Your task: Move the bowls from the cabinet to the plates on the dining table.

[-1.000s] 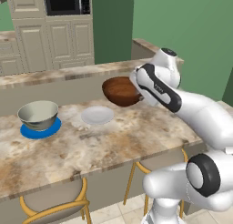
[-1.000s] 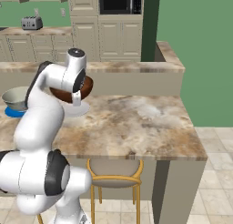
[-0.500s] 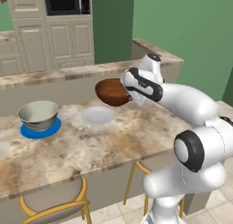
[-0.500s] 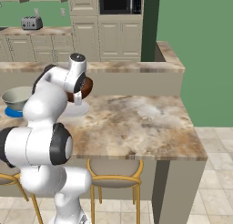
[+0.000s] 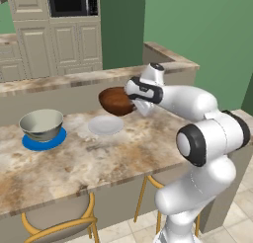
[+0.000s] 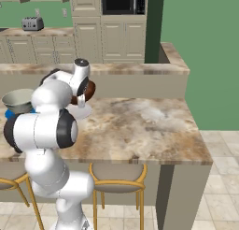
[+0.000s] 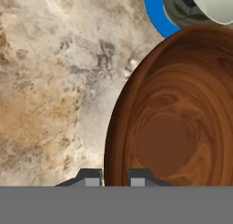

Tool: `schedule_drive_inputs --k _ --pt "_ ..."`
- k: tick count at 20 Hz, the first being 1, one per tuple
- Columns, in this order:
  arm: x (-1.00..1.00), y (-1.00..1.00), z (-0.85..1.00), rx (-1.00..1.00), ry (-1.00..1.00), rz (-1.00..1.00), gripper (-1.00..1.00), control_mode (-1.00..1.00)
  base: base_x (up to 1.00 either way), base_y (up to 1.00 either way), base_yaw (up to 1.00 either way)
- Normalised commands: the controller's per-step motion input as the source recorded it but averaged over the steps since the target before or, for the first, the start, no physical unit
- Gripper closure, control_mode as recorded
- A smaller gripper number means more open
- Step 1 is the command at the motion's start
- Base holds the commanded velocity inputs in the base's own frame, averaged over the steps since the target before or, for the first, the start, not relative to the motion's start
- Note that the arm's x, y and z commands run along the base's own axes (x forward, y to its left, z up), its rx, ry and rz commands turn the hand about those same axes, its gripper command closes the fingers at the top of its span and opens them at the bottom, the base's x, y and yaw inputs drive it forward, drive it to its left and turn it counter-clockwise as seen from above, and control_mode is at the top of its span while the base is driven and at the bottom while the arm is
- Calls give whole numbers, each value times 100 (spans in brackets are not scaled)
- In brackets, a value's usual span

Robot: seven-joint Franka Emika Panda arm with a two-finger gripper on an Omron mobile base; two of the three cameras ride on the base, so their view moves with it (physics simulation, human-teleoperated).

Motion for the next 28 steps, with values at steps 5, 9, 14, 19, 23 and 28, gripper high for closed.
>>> schedule_drive_inputs --k 5,9,14,19,23,28 --pt "33 24 -20 0 0 0 100 -100 0 0 0" --pt "29 24 -16 0 0 0 100 -100 0 0 0" --pt "15 8 -26 0 0 0 100 -100 0 0 0" --pt "9 8 -45 0 0 0 100 -100 0 0 0" --pt "14 10 -36 0 0 0 100 -100 0 0 0" --pt "11 12 -13 0 0 0 100 -100 0 0 0"
